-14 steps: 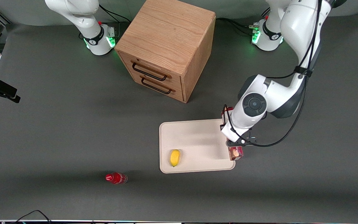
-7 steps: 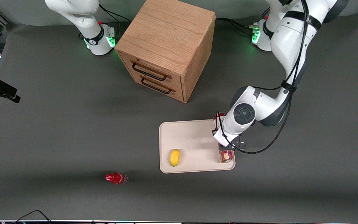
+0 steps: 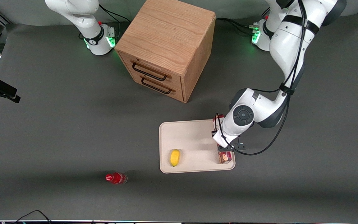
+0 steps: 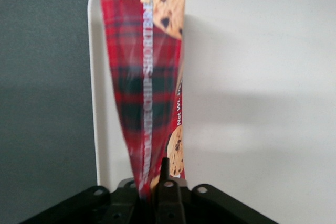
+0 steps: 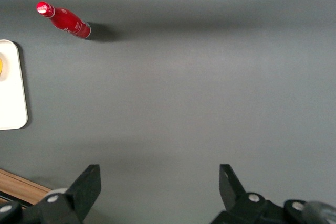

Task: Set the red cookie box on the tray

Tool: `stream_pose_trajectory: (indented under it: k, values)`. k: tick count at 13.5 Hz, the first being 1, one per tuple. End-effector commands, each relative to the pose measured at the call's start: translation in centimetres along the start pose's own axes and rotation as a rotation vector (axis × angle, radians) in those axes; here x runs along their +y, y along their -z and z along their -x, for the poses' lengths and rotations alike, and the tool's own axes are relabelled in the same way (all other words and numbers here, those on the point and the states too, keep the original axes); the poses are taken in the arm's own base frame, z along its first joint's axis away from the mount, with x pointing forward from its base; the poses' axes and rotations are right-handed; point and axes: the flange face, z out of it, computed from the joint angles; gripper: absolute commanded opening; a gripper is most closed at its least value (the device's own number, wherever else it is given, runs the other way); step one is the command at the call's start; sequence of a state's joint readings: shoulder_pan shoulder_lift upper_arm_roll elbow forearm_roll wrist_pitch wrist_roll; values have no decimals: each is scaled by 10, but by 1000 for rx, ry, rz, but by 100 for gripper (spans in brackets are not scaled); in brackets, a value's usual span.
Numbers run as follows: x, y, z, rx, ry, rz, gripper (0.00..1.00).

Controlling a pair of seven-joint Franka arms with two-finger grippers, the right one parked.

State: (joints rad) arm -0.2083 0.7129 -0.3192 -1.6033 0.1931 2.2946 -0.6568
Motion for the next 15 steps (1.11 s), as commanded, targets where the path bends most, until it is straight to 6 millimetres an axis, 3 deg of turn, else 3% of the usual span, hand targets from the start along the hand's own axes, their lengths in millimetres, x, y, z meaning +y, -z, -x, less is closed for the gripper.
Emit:
stream_pose_trajectory:
  k: [1, 7, 9, 11, 13, 15]
  values:
    - [5, -1, -5, 26, 6, -1, 100]
    - [6, 4, -6, 33, 5, 1, 100]
    - [5, 17, -8, 42, -2, -1, 100]
    - [1, 60, -9, 62, -22, -20, 100]
    - [-5, 123, -2, 43, -113, -72, 100]
    - [-35, 190, 5, 19, -179, -110, 100]
